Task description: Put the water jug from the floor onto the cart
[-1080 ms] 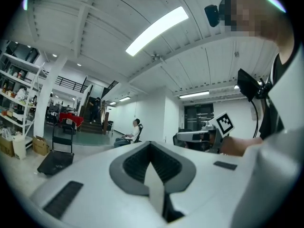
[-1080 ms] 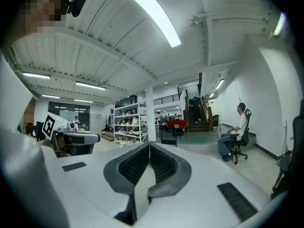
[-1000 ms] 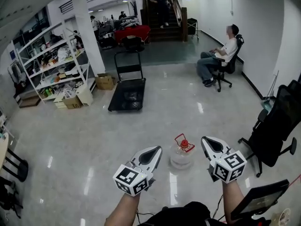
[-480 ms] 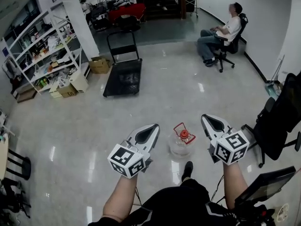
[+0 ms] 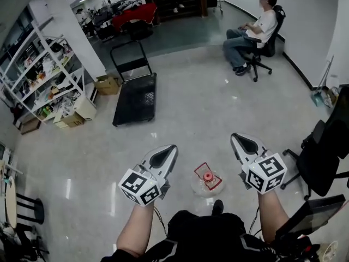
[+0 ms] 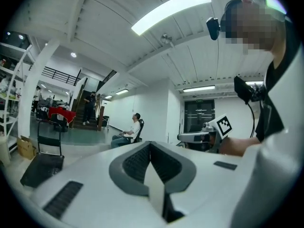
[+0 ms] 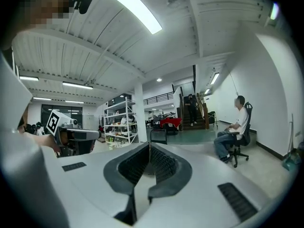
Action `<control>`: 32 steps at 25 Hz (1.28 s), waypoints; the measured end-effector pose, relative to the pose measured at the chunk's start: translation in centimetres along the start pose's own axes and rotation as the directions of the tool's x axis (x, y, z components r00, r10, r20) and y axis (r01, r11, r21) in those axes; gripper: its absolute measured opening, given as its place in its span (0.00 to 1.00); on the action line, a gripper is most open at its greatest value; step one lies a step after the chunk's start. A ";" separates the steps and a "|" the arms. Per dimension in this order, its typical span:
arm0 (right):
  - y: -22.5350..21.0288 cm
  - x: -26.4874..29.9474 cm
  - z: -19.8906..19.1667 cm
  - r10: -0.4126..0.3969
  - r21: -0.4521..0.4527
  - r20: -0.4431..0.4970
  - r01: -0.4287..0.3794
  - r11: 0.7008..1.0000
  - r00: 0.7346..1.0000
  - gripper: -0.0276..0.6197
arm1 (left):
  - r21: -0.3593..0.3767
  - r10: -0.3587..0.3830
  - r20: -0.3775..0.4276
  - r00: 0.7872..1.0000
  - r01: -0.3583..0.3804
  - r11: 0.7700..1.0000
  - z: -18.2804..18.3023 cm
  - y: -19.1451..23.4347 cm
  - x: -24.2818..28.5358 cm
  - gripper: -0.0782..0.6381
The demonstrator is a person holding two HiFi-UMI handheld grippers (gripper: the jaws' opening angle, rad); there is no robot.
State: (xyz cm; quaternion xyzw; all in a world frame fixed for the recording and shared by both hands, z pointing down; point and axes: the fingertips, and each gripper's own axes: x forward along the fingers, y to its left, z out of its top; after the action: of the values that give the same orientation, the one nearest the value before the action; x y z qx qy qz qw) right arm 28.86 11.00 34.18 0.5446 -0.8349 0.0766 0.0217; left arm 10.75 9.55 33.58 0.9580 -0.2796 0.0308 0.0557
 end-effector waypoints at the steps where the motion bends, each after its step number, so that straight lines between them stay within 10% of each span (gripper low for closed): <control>1: -1.0 0.7 -0.1 -0.006 0.007 -0.004 0.006 1.000 1.000 0.05 | -0.002 -0.015 -0.004 1.000 0.015 1.000 0.1 0.5 1.2 0.10; 9: -5.6 6.7 -2.8 -0.107 0.083 -0.045 0.110 0.990 0.993 0.05 | -0.040 -0.127 -0.064 0.990 0.125 0.991 -2.8 6.5 8.9 0.10; 16: -8.6 9.2 -10.7 -0.250 0.178 -0.184 0.283 0.942 0.950 0.05 | -0.152 -0.257 -0.227 0.939 0.227 0.962 -11.7 11.0 13.8 0.10; 22: -10.7 7.3 -23.0 -0.287 0.301 -0.378 0.410 0.861 0.880 0.15 | -0.244 -0.348 -0.373 0.860 0.271 0.931 -22.4 10.7 17.5 0.10; 32: -10.5 3.9 -47.6 -0.149 0.492 -0.643 0.555 0.670 0.751 0.26 | -0.355 -0.396 -0.661 0.637 0.200 0.913 -44.4 8.2 20.8 0.23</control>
State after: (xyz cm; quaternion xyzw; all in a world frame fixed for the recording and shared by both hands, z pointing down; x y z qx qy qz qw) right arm 34.66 10.52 82.70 0.6273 -0.5802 0.5126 0.0839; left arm 22.60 -2.84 80.25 0.8857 -0.0733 0.3593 0.2848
